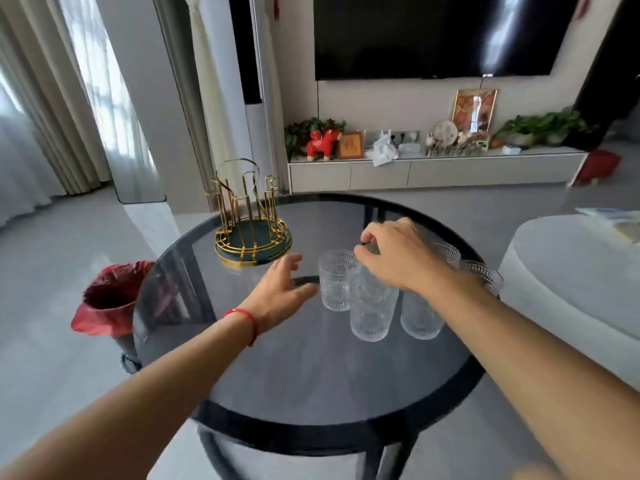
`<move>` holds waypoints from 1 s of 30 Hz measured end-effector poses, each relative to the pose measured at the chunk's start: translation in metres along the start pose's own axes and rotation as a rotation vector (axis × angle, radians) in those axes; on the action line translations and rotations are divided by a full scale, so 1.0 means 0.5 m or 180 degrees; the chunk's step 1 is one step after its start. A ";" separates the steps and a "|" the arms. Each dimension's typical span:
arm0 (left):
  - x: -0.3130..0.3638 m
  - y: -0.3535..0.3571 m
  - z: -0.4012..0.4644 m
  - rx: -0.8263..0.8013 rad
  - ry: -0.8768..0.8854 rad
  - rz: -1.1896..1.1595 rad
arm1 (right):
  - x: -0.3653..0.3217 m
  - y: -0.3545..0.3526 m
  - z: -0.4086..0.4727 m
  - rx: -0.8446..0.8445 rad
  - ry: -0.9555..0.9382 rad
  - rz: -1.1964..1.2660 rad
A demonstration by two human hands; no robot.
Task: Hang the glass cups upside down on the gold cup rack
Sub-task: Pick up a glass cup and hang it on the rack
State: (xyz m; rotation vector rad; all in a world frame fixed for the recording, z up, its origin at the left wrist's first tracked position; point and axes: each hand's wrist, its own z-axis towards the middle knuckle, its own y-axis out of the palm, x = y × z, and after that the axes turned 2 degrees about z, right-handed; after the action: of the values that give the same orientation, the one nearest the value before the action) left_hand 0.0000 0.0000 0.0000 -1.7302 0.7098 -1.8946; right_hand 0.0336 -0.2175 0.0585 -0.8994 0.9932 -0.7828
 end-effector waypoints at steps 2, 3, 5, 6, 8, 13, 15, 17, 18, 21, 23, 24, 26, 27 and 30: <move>0.019 -0.013 -0.018 -0.0028 0.0045 0.0152 | -0.012 0.000 -0.040 -0.0183 0.0240 -0.0595; 0.024 -0.014 -0.021 -0.0073 0.0112 0.0264 | -0.010 0.012 -0.057 -0.0199 0.0281 -0.0858; 0.034 -0.009 -0.007 -0.0104 0.0233 0.0458 | -0.010 0.041 -0.080 -0.0262 0.0322 -0.1370; 0.036 -0.002 0.005 -0.0103 0.0257 0.0518 | -0.010 0.053 -0.082 -0.0309 0.0315 -0.1532; 0.042 0.011 0.038 -0.0151 0.0238 0.0625 | -0.012 0.073 -0.078 -0.0350 0.0318 -0.1636; 0.030 0.053 0.124 -0.0415 0.0048 0.0472 | -0.007 0.099 -0.054 -0.0299 0.0288 -0.1542; 0.017 0.061 0.136 -0.0405 0.0029 0.0325 | -0.004 0.100 -0.052 -0.0308 0.0233 -0.1504; 0.000 0.062 0.132 -0.0440 0.0055 0.0097 | -0.002 0.094 -0.053 -0.0339 0.0173 -0.1477; -0.010 0.061 0.126 -0.0484 0.0045 -0.0056 | -0.002 0.089 -0.053 -0.0381 0.0205 -0.1431; -0.016 0.051 0.096 -0.0280 -0.0009 -0.0369 | -0.012 0.057 -0.066 -0.0334 0.0266 -0.1248; -0.006 0.034 0.081 0.0234 -0.0021 -0.0332 | -0.024 0.024 -0.075 -0.0249 0.0368 -0.0836; 0.002 0.022 0.074 0.0522 0.0023 -0.0328 | -0.032 0.000 -0.077 -0.0168 0.0458 -0.0432; 0.014 -0.004 0.058 0.0834 0.0026 -0.0621 | -0.048 -0.047 -0.067 -0.0001 0.0637 0.0605; 0.016 -0.016 0.051 0.0783 -0.0046 -0.1039 | -0.059 -0.062 -0.053 0.0049 0.0678 0.1134; 0.021 -0.057 0.042 -0.0251 -0.0720 -0.2976 | -0.088 -0.053 0.010 -0.0124 0.0763 0.2483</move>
State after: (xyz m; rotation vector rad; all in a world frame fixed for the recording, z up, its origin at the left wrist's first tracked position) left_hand 0.0200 0.0134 0.0279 -2.5454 -0.1810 -2.1460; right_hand 0.0195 -0.1891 0.0990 -0.3852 1.4432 -0.2036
